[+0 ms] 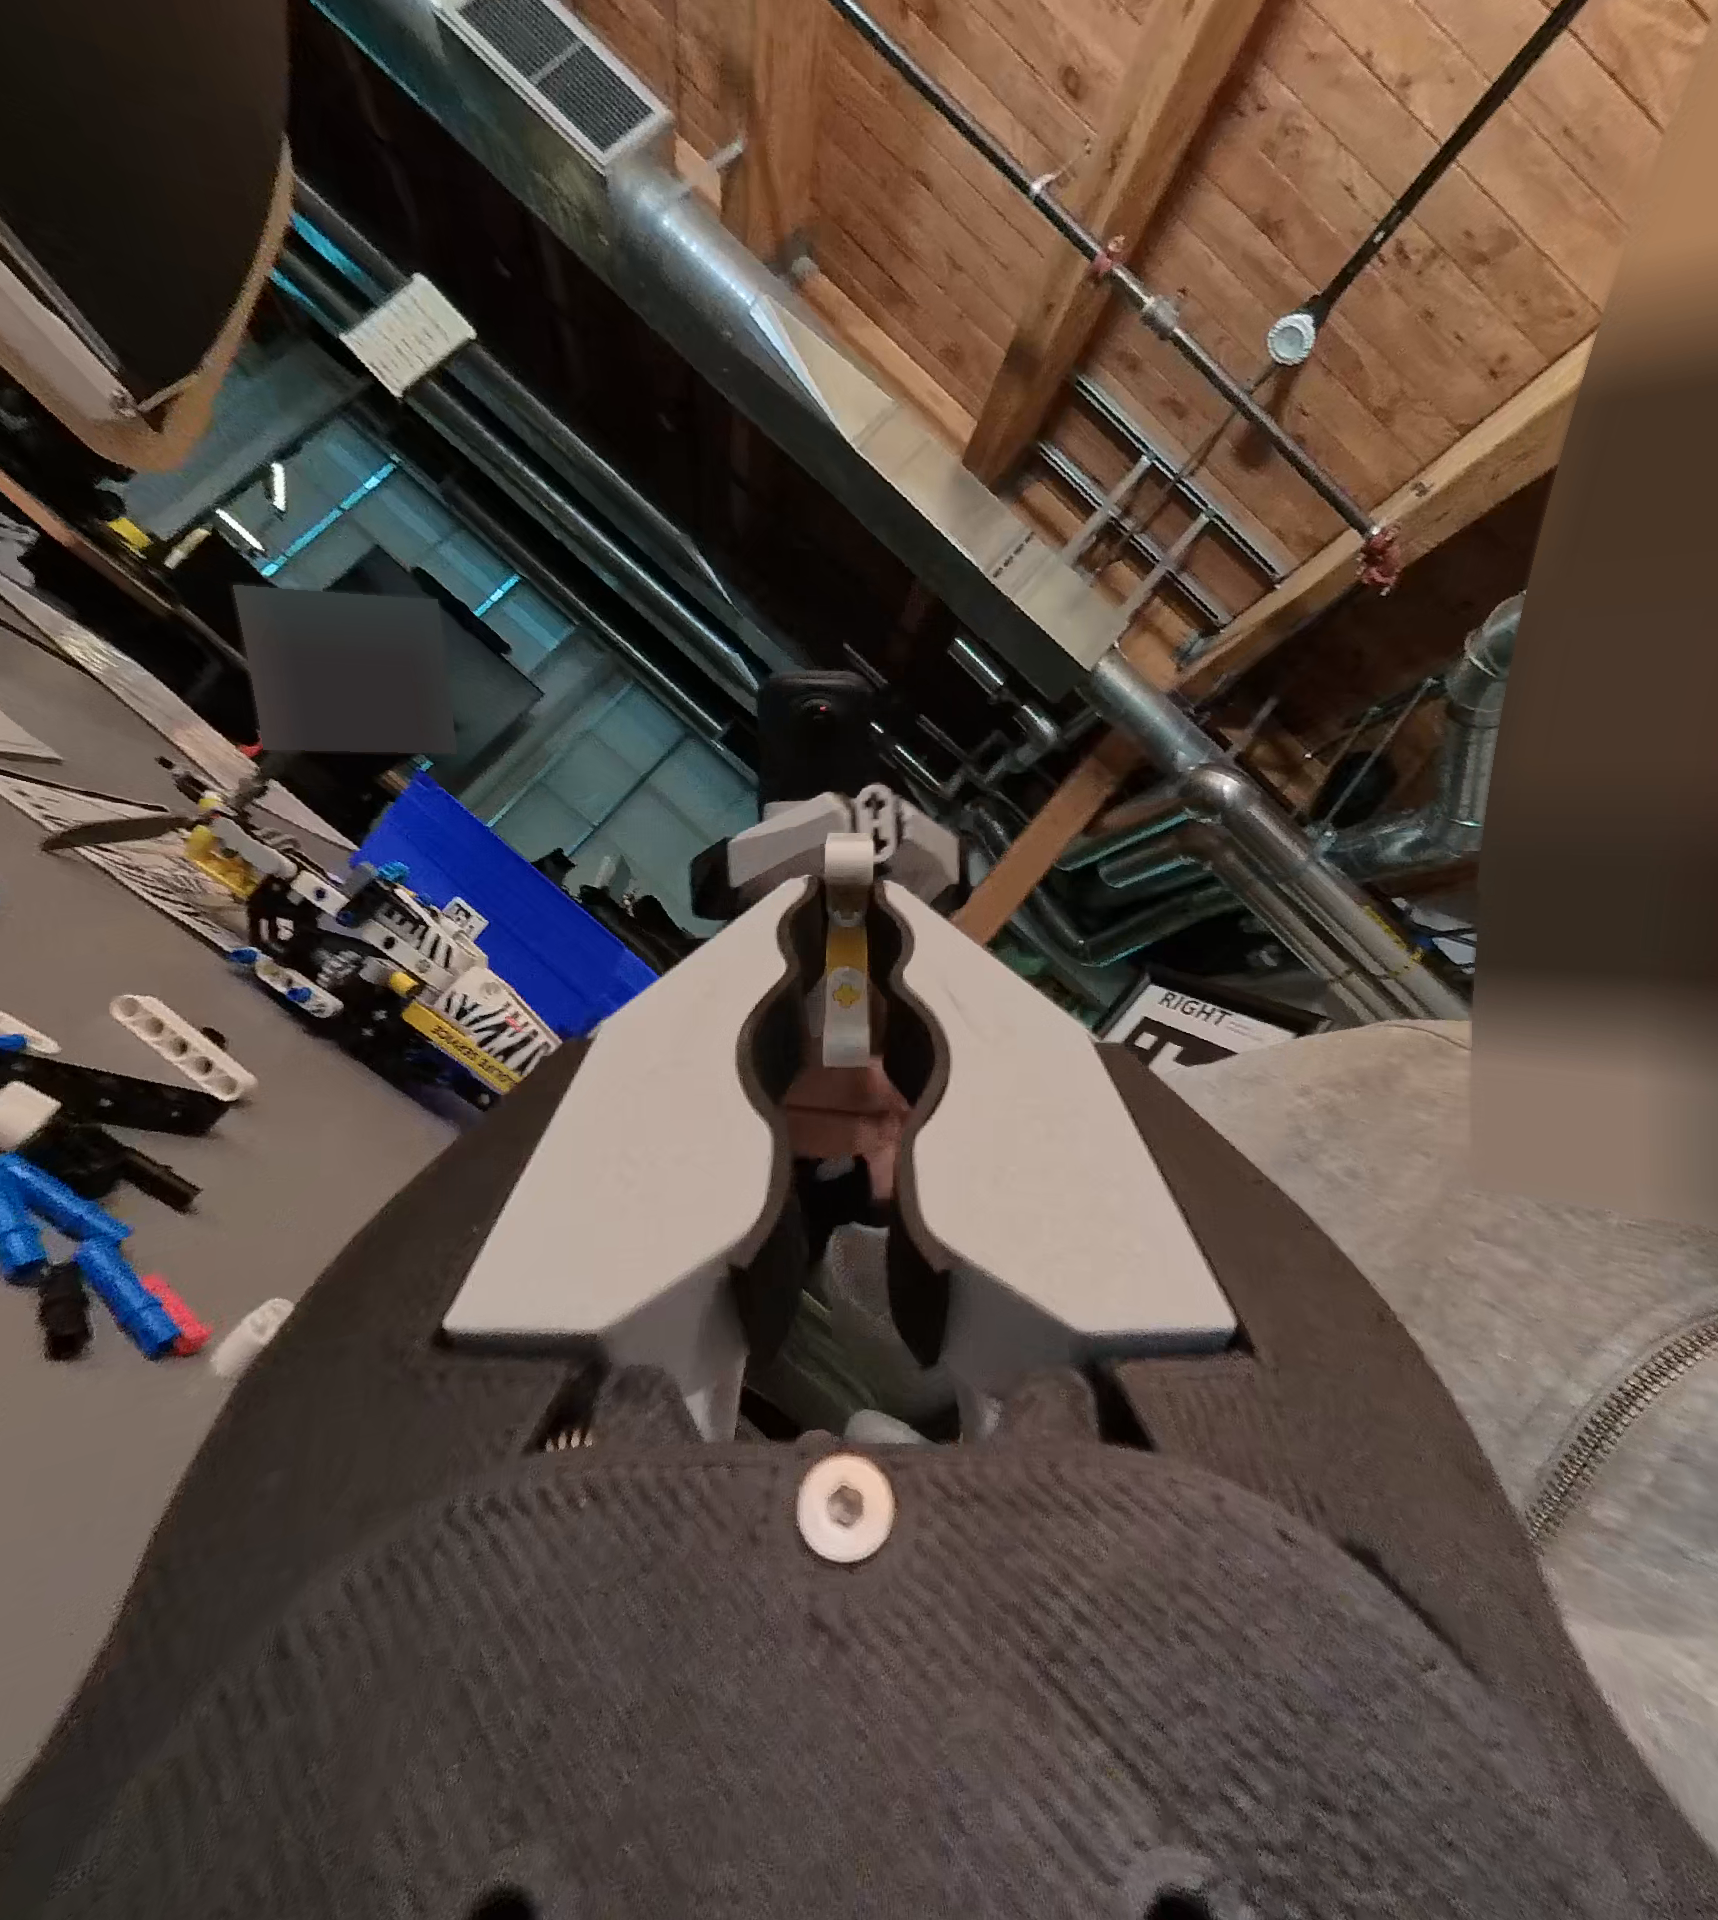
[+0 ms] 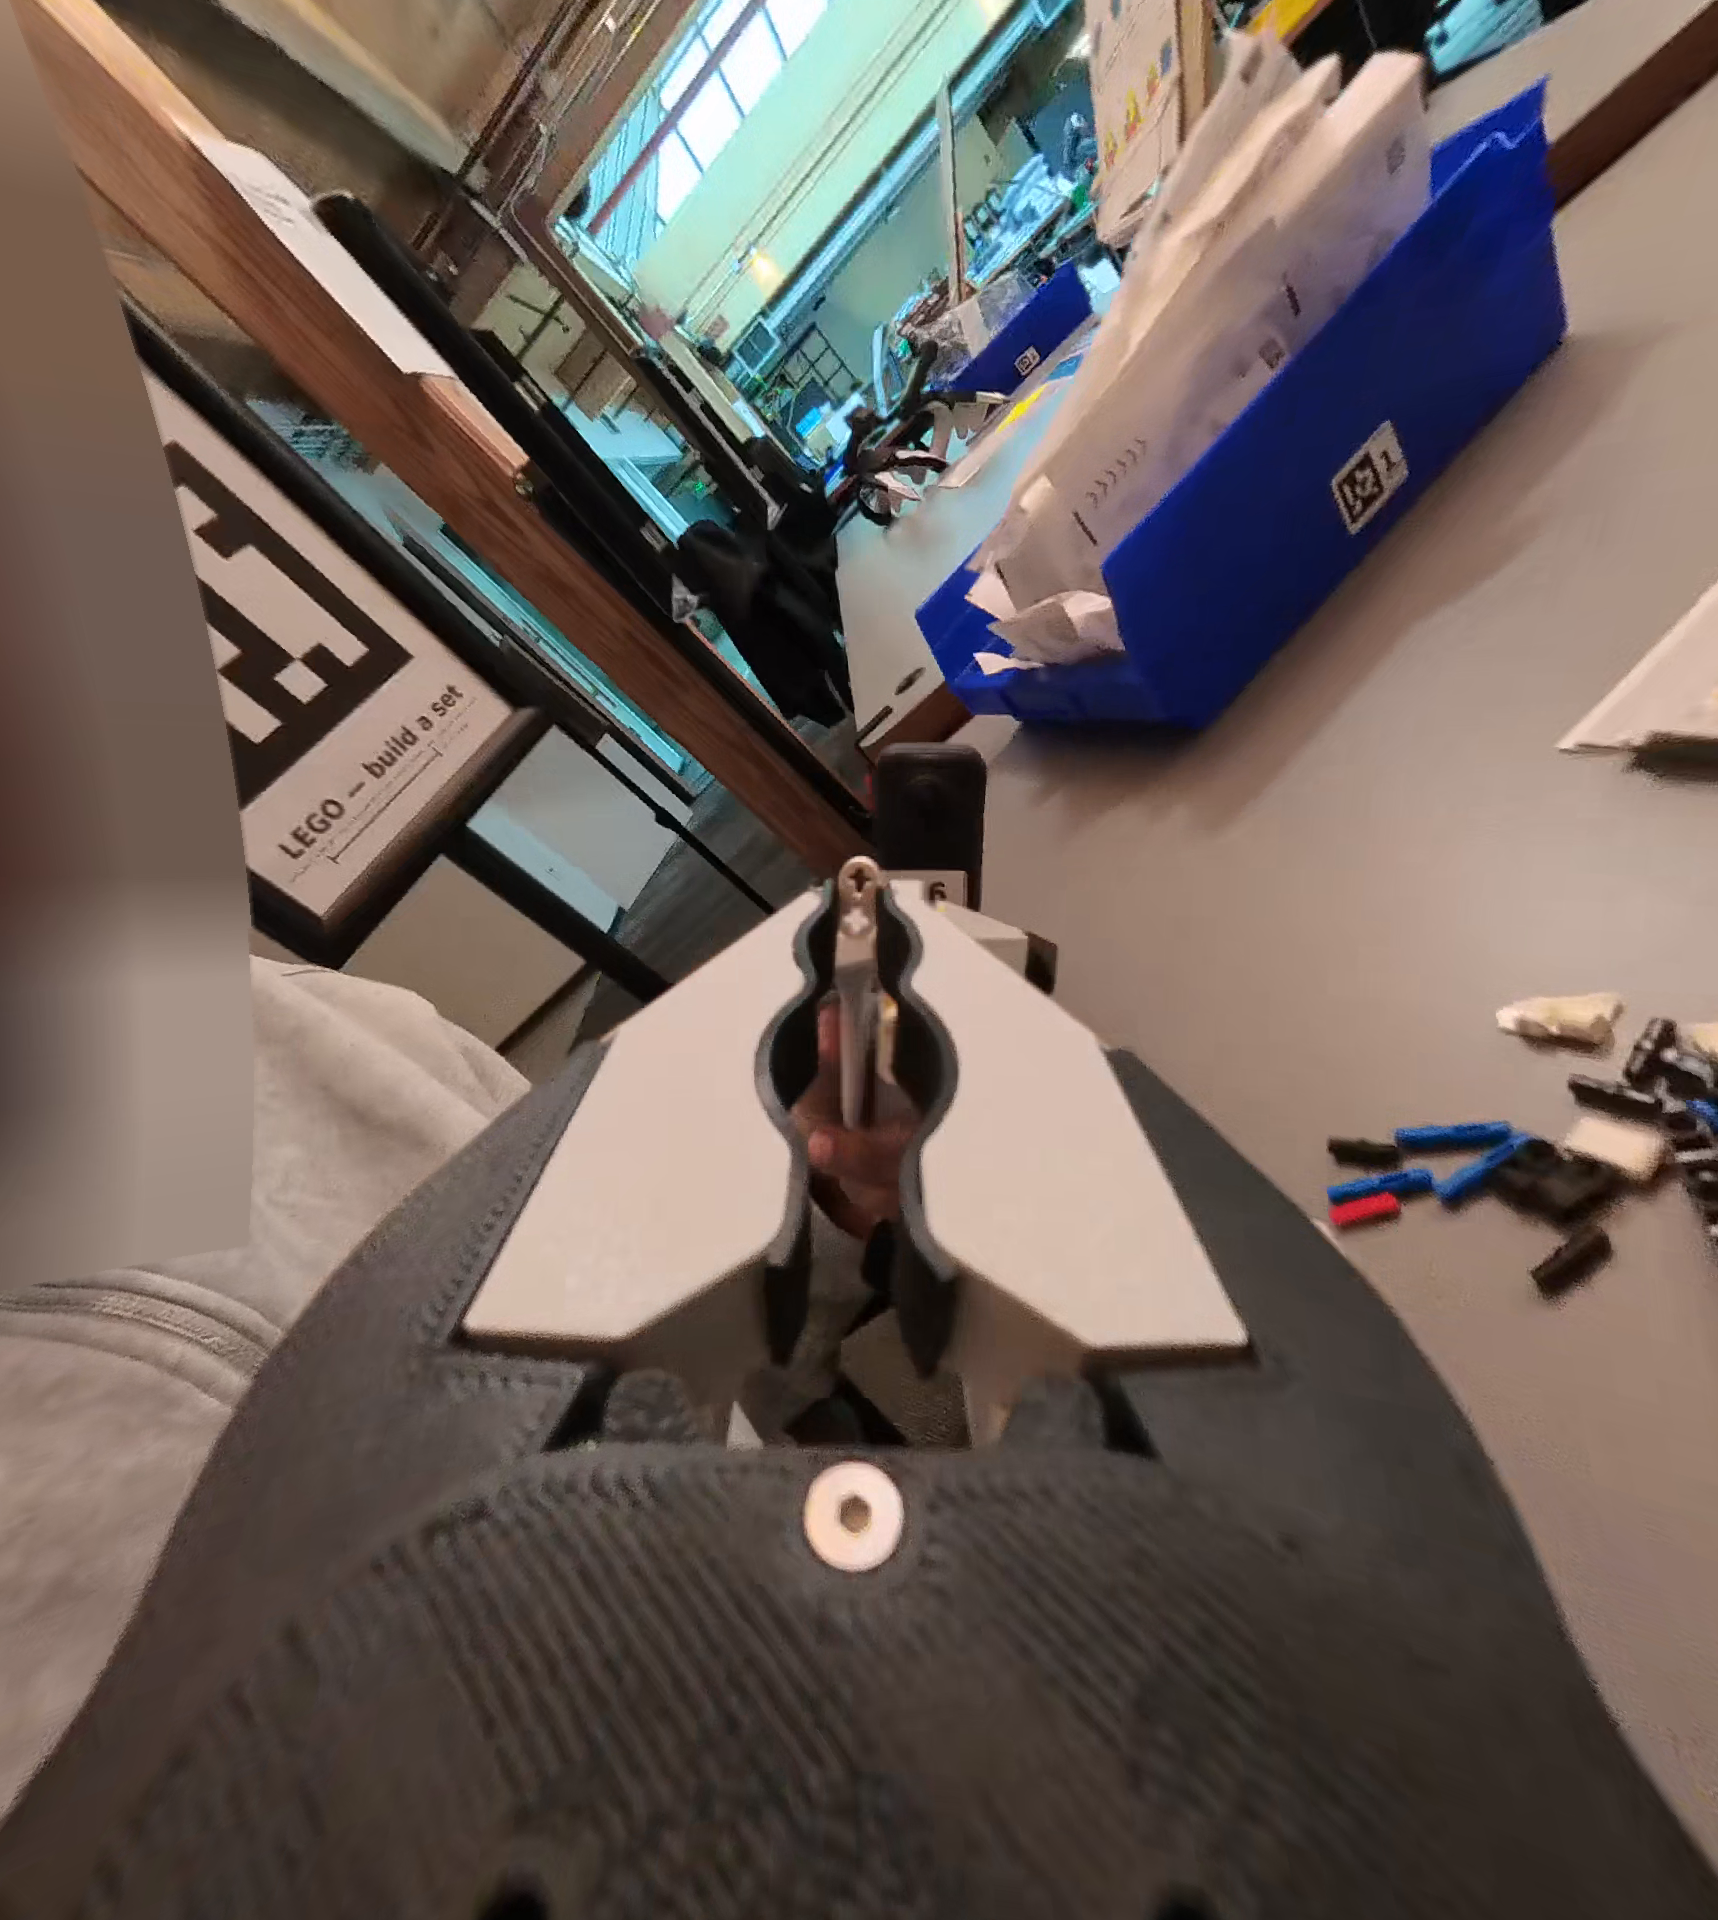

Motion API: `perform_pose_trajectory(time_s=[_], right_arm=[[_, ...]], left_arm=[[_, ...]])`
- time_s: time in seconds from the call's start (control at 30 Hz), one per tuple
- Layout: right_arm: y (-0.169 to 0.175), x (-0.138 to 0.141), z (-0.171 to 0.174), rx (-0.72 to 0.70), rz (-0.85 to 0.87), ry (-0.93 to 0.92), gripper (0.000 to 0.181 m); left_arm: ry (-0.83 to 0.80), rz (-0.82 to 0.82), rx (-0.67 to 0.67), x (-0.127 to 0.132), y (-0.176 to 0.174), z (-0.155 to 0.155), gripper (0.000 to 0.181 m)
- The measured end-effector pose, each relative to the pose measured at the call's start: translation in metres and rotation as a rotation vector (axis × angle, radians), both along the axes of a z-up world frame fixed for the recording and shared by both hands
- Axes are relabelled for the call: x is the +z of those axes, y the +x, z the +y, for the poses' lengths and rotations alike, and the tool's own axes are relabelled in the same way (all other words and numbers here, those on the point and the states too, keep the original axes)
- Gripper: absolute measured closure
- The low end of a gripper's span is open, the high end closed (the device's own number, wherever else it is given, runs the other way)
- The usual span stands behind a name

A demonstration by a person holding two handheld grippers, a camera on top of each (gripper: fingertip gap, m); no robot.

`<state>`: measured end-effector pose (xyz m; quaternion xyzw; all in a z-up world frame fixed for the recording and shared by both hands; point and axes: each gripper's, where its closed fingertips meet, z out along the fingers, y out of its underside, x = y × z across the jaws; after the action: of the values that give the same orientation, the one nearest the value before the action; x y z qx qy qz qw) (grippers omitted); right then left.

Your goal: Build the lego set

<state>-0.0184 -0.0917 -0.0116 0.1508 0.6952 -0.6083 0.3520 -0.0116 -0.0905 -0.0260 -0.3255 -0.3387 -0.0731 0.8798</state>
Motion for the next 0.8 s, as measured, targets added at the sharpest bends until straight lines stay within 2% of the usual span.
perform_pose_trajectory(time_s=[0.13, 0.3, 0.53, 0.8], right_arm=[[0.008, -0.004, 0.007, -0.001, -0.003, -0.018, 0.178], [0.017, 0.000, 0.012, -0.005, 0.047, -0.024, 0.177], [0.019, 0.000, 0.015, -0.027, 0.029, -0.029, 0.177], [0.015, -0.001, 0.014, -0.073, 0.007, -0.069, 0.177]], left_arm=[[0.048, 0.036, -0.062, 0.005, 0.007, 0.005, 0.177], [0.025, 0.062, -0.082, 0.010, 0.013, 0.011, 0.177], [-0.041, 0.074, -0.066, 0.011, 0.017, 0.015, 0.177], [-0.008, 0.048, -0.061, 0.011, 0.013, 0.014, 0.177]])
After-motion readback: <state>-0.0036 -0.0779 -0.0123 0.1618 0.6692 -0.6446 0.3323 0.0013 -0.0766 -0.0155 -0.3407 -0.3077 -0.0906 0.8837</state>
